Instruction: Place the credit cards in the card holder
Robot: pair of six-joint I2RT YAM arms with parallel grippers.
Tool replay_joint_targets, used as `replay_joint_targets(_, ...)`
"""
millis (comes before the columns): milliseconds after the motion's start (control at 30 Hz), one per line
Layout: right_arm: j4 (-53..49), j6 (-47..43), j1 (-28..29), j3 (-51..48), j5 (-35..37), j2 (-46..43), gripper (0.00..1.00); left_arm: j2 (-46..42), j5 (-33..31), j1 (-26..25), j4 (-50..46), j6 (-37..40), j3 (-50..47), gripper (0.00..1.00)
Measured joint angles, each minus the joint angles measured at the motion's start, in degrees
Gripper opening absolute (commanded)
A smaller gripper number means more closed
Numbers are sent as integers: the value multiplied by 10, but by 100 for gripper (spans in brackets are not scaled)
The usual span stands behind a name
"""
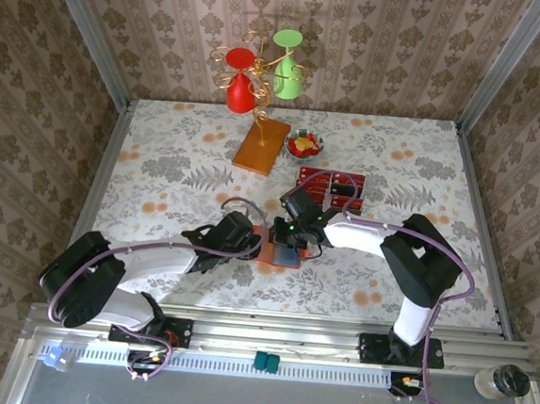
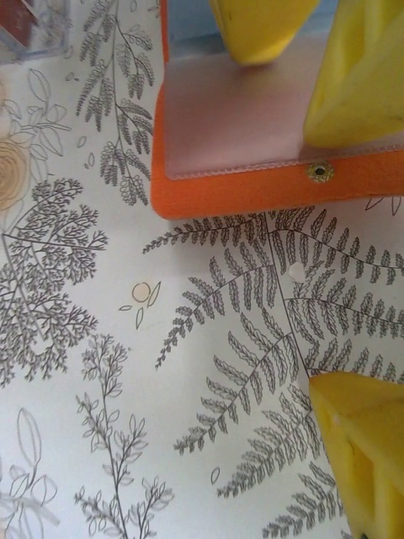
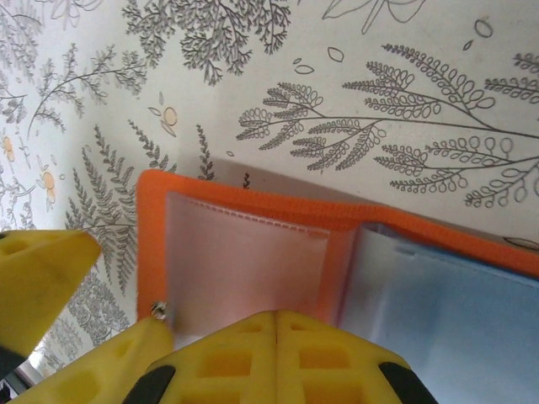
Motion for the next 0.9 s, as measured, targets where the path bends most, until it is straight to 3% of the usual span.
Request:
replay_joint_targets(367, 41, 26, 0, 0, -15, 28, 4, -31, 2, 10, -12, -4, -6, 78)
replay_joint_targets(900, 56, 37, 0, -7, -21, 26, 8, 20, -10, -13, 28, -25, -27, 74)
